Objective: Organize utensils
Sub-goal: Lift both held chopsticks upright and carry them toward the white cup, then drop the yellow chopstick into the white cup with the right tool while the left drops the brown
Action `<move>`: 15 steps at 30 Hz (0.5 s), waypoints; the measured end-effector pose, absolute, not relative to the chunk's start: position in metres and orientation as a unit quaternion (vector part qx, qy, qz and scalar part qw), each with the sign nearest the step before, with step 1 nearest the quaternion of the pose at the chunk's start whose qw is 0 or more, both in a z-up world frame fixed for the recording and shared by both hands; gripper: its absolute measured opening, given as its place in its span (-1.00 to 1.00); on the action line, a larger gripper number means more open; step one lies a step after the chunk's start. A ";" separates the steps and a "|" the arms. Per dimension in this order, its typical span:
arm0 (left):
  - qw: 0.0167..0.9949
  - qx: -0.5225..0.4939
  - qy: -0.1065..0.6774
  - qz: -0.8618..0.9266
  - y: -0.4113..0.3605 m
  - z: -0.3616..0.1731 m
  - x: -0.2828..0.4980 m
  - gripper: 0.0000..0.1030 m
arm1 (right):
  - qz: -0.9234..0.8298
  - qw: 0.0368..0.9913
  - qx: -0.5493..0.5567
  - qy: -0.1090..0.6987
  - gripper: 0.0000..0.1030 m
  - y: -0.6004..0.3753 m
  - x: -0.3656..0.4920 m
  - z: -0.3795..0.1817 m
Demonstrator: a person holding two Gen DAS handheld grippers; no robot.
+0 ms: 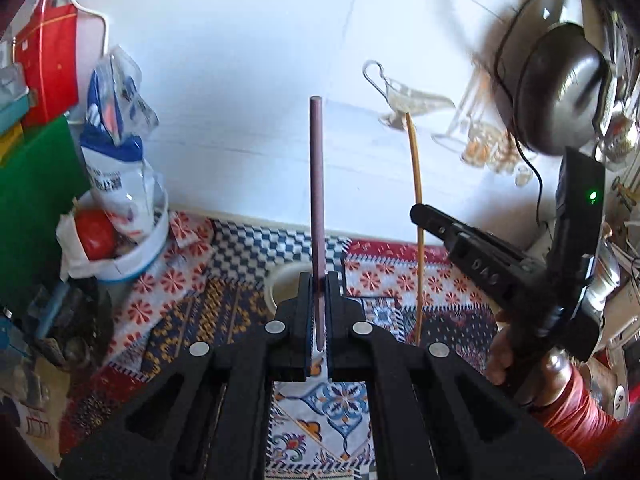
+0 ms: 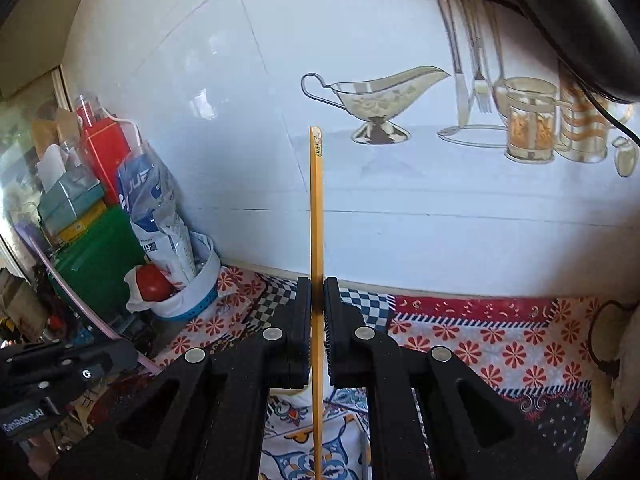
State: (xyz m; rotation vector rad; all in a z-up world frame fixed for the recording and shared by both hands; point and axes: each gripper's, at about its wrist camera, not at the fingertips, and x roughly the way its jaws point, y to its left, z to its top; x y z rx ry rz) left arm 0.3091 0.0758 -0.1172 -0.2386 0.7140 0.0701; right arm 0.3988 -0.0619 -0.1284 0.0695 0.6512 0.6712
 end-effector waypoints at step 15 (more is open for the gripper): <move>0.928 -0.125 0.348 0.052 0.108 -0.123 0.352 -0.95 | 0.350 0.905 0.031 0.241 -0.90 0.005 0.433 -0.142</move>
